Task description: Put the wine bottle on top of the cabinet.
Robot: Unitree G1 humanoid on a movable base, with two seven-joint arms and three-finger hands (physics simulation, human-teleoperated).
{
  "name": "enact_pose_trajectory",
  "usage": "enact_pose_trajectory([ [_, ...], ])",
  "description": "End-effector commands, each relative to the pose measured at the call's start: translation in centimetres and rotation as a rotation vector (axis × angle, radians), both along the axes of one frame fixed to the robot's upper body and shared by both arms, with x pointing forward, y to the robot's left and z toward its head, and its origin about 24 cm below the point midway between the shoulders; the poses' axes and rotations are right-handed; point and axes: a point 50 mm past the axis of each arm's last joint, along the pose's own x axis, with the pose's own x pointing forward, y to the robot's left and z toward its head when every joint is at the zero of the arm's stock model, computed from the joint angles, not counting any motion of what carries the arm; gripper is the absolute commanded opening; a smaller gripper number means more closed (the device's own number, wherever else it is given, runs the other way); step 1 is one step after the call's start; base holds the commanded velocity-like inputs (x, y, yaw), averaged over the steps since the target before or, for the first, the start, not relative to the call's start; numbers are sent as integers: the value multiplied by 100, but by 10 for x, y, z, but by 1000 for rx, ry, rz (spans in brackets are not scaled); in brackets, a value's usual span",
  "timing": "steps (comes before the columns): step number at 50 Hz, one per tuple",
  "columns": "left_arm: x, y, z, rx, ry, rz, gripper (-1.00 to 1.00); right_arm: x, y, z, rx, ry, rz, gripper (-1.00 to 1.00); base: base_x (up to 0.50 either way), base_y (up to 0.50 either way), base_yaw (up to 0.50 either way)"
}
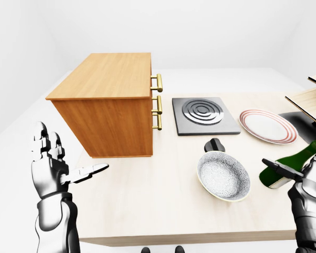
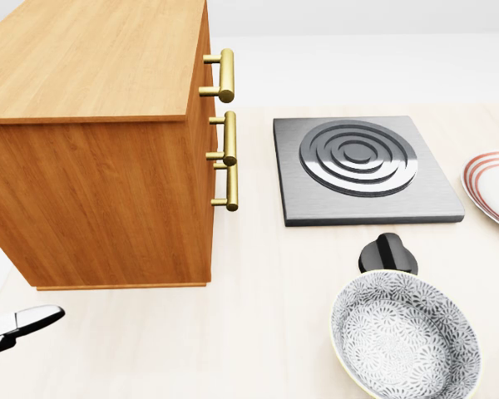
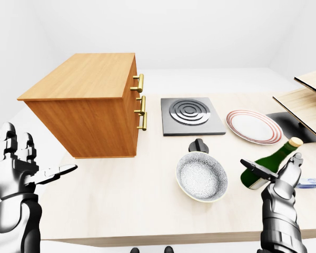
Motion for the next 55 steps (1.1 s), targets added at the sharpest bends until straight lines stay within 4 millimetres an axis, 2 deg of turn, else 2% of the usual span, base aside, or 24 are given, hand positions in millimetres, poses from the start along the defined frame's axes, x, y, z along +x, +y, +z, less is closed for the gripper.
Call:
enact_pose_trajectory([
  [1, 0, 0, -1, 0, 3, 0, 100, -1, 0, -6, 10, 18, -6, 100, 0, 0, 0],
  [4, 0, 0, -1, 1, 3, 0, 100, -2, 0, -7, 13, 18, -6, 100, 0, 0, 0],
  [6, 0, 0, -1, 1, 5, 0, 100, -4, -1, -8, 14, 17, -10, -30, 0, 0, 0],
  [7, 0, 0, -1, 1, 6, 0, 100, -5, -1, -9, 15, 16, -14, -71, 0, 0, 1],
  [8, 0, 0, -1, 1, 6, 0, 100, -5, -1, -9, 15, 16, -14, -71, 0, 0, 1],
  [9, 1, 0, -1, 1, 7, 0, 100, -6, -2, -10, 17, 16, -15, -96, 0, 0, 0],
  [29, 1, -1, -1, 2, 5, -1, 100, -10, -4, -10, 6, 15, -22, -98, 0, 0, 0],
  [39, 1, -1, -1, 1, 4, -3, 100, -14, -7, 4, -24, -4, -32, -98, 0, 0, 0],
  [46, 1, -1, -2, -1, 9, -4, 100, -13, -5, 26, -98, -26, -37, -98, 0, 0, 0],
  [50, 1, -1, -3, -3, 12, -4, 100, -9, -2, 50, -160, -115, -24, -98, 0, 0, 0],
  [51, 2, -1, -3, -3, 13, -5, 100, -6, 0, 65, -199, -162, -8, -99, 0, 0, 0],
  [55, 2, -2, -3, -4, 15, -6, 100, 0, 6, 85, -248, -228, 27, -99, 0, 0, 0],
])
